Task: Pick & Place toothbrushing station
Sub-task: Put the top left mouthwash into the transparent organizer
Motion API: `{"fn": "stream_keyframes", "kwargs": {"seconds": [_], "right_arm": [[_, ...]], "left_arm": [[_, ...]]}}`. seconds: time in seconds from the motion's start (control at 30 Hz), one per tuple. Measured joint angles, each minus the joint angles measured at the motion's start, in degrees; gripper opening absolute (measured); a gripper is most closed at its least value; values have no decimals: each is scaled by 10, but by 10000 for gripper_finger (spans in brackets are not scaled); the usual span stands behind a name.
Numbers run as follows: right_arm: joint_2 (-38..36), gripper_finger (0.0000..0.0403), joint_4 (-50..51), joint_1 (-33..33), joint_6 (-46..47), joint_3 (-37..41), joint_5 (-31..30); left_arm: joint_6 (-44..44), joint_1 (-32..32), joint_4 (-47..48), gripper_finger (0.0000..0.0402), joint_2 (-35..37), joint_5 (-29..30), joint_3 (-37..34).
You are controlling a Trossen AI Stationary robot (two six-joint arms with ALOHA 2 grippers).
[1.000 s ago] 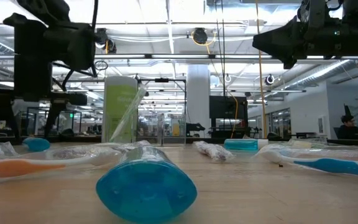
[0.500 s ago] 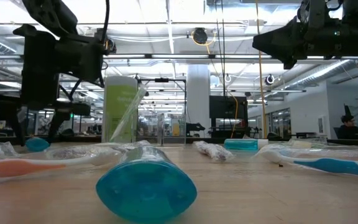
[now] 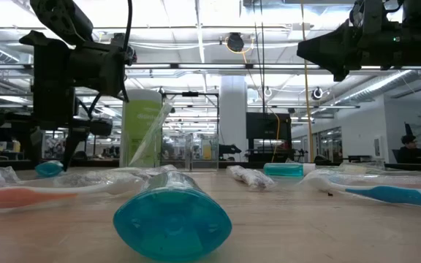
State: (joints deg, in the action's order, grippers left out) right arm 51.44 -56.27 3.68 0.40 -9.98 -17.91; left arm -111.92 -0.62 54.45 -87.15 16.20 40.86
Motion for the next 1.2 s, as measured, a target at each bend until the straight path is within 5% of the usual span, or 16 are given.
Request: {"fn": "stream_keyframes", "kwargs": {"seconds": [0.3,0.93,1.2], "right_arm": [[0,100,0,0,0,0,0],[0,100,0,0,0,0,0],[0,100,0,0,0,0,0]], "left_arm": [[81,0,-32,187,0,24,0],[481,-3,-295,186,0,7,0],[538,-21,-373,186,0,1,0]]}}
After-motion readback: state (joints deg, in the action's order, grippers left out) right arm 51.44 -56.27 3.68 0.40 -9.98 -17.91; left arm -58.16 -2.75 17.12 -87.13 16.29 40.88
